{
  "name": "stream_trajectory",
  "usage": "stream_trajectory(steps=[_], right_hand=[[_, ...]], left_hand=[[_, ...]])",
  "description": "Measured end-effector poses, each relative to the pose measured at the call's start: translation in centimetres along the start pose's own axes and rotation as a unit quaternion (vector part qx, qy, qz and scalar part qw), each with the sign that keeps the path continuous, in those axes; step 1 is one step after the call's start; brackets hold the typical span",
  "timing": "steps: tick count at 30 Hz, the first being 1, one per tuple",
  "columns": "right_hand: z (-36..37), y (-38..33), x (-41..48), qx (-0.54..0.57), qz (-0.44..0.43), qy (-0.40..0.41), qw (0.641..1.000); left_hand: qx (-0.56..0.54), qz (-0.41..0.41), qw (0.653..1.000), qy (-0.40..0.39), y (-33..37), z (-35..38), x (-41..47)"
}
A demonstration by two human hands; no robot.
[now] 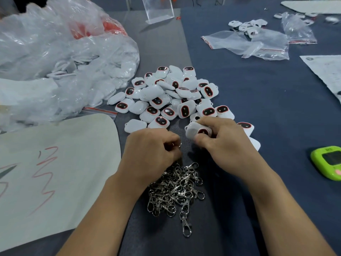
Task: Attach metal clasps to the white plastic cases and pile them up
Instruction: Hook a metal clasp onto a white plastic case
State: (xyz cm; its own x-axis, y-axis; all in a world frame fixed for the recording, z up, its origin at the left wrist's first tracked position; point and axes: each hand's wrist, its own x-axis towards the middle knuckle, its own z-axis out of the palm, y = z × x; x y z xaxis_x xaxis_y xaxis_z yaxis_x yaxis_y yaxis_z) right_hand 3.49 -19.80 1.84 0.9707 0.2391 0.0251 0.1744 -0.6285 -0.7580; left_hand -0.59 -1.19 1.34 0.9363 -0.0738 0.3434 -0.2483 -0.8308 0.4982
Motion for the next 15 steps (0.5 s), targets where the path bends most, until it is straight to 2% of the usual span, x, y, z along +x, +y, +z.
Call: stream_trajectory(steps=[8, 15], right_hand=[[-0.9, 0.3, 0.0, 0.019, 0.008, -0.046, 0.999], [-1.3, 0.8, 0.2, 0.007, 0.014, -0.041, 0.999]], left_hand=[[-0.029, 0.006, 0.999, -0.035, 0.2, 0.5, 0.8], [-0.038, -0.004, 0.994, -0.102, 0.4, 1.1, 2.4]])
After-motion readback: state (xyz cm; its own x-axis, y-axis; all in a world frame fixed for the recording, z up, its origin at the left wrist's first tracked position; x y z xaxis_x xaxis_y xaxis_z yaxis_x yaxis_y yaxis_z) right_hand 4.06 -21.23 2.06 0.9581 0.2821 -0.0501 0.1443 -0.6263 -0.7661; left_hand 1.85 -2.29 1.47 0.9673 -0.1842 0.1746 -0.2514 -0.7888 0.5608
